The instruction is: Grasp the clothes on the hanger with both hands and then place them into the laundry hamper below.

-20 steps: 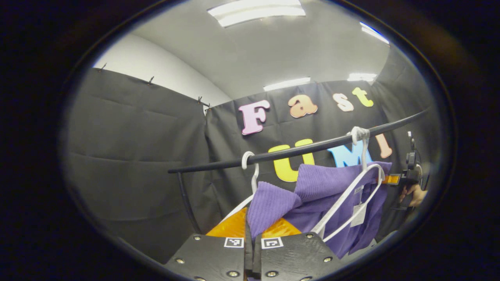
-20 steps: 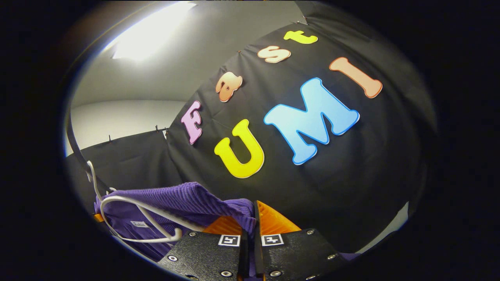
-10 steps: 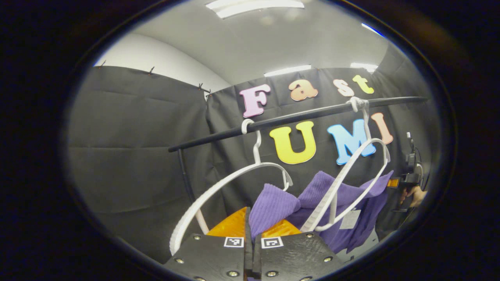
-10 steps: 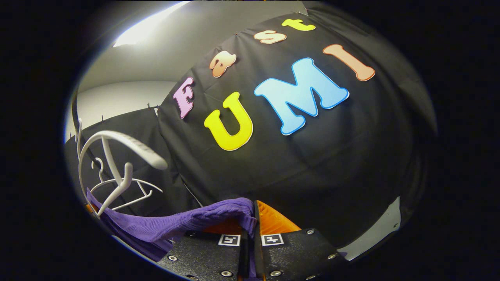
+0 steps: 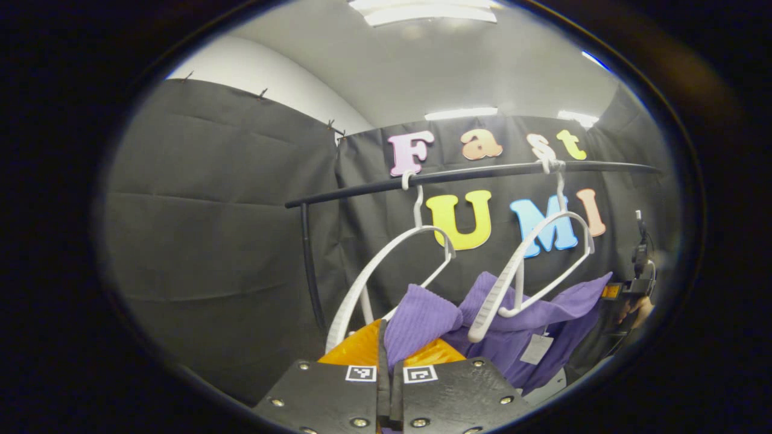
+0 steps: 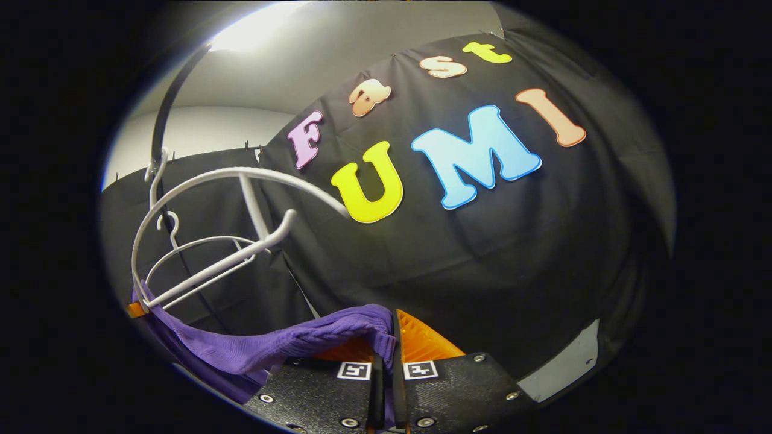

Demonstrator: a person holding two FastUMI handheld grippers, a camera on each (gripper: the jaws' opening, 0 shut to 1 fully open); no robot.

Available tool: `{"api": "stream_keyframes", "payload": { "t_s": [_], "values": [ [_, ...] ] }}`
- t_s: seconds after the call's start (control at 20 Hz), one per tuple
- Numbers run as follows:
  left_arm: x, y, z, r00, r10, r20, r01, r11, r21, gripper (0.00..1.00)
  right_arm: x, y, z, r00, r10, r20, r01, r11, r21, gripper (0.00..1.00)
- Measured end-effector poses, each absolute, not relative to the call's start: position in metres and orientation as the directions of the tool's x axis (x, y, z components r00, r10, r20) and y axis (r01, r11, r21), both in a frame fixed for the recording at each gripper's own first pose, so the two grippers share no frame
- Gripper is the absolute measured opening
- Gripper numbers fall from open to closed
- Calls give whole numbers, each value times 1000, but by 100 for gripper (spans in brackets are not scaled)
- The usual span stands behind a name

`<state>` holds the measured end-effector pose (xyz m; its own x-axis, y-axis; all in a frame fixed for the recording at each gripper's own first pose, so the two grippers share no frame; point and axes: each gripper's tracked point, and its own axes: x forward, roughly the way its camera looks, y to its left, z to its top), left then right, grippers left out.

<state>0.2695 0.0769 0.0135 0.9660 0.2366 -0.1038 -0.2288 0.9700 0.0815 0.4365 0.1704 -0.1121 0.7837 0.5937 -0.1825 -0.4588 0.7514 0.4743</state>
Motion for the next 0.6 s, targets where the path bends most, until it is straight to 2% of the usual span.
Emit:
{"api": "stream_keyframes", "payload": {
  "t_s": [0.35,0.6],
  "values": [
    [226,78,7,975,196,-107,-190,980,65,1,380,157,-92,805,563,-186,-451,786,424,5],
    [198,61,21,988,133,-79,-131,991,29,0,335,150,-55,827,544,-140,-446,787,426,5]
  ]
}}
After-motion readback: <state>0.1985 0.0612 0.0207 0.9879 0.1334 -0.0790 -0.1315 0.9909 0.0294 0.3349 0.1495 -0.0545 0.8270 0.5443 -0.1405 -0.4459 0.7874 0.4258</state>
